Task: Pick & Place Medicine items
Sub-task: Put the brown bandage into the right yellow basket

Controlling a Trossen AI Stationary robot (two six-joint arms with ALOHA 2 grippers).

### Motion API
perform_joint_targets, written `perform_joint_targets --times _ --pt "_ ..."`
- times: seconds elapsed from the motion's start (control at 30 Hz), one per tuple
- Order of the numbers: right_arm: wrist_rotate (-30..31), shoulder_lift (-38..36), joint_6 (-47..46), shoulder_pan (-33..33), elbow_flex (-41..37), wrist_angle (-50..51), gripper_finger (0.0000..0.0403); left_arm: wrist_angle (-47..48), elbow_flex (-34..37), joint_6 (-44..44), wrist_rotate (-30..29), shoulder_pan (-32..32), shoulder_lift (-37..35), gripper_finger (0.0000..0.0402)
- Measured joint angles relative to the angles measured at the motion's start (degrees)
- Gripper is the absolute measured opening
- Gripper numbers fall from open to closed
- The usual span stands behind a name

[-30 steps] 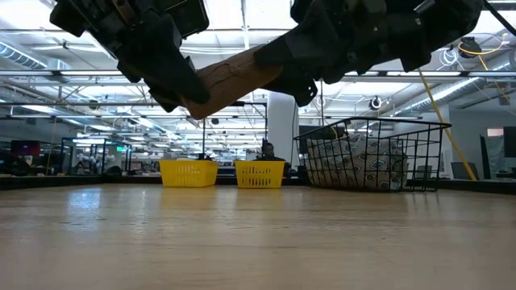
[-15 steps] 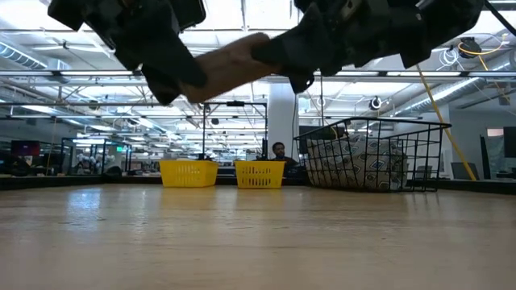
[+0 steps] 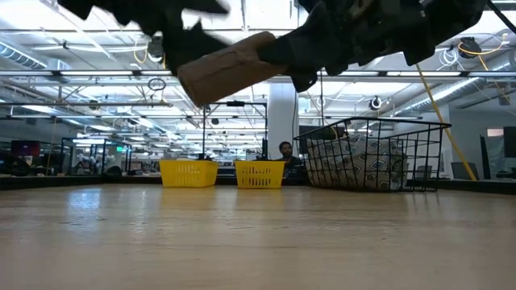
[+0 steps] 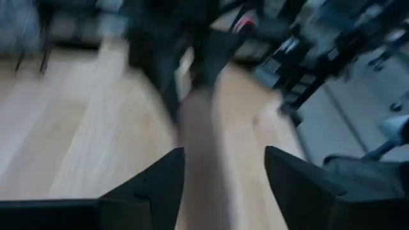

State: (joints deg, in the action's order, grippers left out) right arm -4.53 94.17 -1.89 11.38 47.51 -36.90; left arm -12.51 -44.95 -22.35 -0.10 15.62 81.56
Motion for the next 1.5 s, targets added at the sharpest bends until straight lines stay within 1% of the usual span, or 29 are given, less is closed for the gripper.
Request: perform_joint_targets --times 0.07,0.13,0.27,0.33,0.43,0.5,0.57,0.7,0.8,0.87,1.0,1.1,1.2,1.37,1.5 --pt "1.48 0.02 -0.02 0.09 -0.02 0.06 0.0035 -1.01 -0.18 1.47 0.12 0.07 -1.50 0.0239" --pt "4.39 -0.03 0.26 0.48 -0.10 -0.23 0.0035 0.20 0.02 2.75 -0.73 0.07 -3.80 0.0254" --pt "13.45 -1.19 3.08 2.60 -1.59 -1.69 0.0035 0.48 -0.05 3.08 -5.69 0.00 -7.75 0.0272" --pt "17.94 -2.20 4.39 3.94 -3.15 -3.16 0.0035 0.43 -0.05 2.77 -6.54 0.00 -9.01 0.0277" --pt "23.42 -2.56 6.54 5.60 -5.99 -9.98 0.0035 0.67 -0.11 2.44 -6.95 -0.27 -10.46 0.0277" --pt "25.33 -2.56 8.36 6.34 -8.44 -15.39 0.0035 4.40 -1.76 3.29 -6.39 -0.49 -10.55 0.0274" --pt "25.24 -2.52 8.92 6.56 -11.01 -21.56 0.0035 12.45 -5.41 4.19 -6.15 -0.66 -10.14 0.0271" --pt "22.31 -2.60 8.02 5.83 -15.28 -29.87 0.0035 28.72 -15.36 5.41 -9.17 -1.17 -5.95 0.0262" --pt "22.32 -2.55 7.24 5.15 -16.81 -32.78 0.0035 36.64 -23.53 7.70 -8.51 -2.12 -0.95 0.0258" --pt "22.33 -2.60 7.13 5.07 -16.94 -33.18 0.0035 42.69 -28.82 9.36 -7.33 -2.94 2.55 0.0259" --pt "22.00 -2.58 7.13 5.14 -17.07 -33.12 0.0035 50.98 -38.68 13.73 -5.54 -4.97 10.37 0.0267" --pt "20.77 -2.58 7.09 5.09 -17.07 -33.12 0.0035 54.08 -44.50 17.33 -4.11 -6.12 15.11 0.0270" --pt "20.74 -2.58 7.11 5.10 -17.07 -33.14 0.0035 56.94 -48.37 18.10 -2.54 -6.96 18.62 0.0269" --pt "20.84 -2.56 7.15 5.07 -17.07 -32.84 0.0036 57.86 -49.31 18.72 -2.01 -7.89 21.29 0.0254" --pt "20.70 -2.56 7.17 5.14 -17.05 -33.12 0.0036 57.73 -49.36 18.64 1.12 -8.15 22.40 0.0235"
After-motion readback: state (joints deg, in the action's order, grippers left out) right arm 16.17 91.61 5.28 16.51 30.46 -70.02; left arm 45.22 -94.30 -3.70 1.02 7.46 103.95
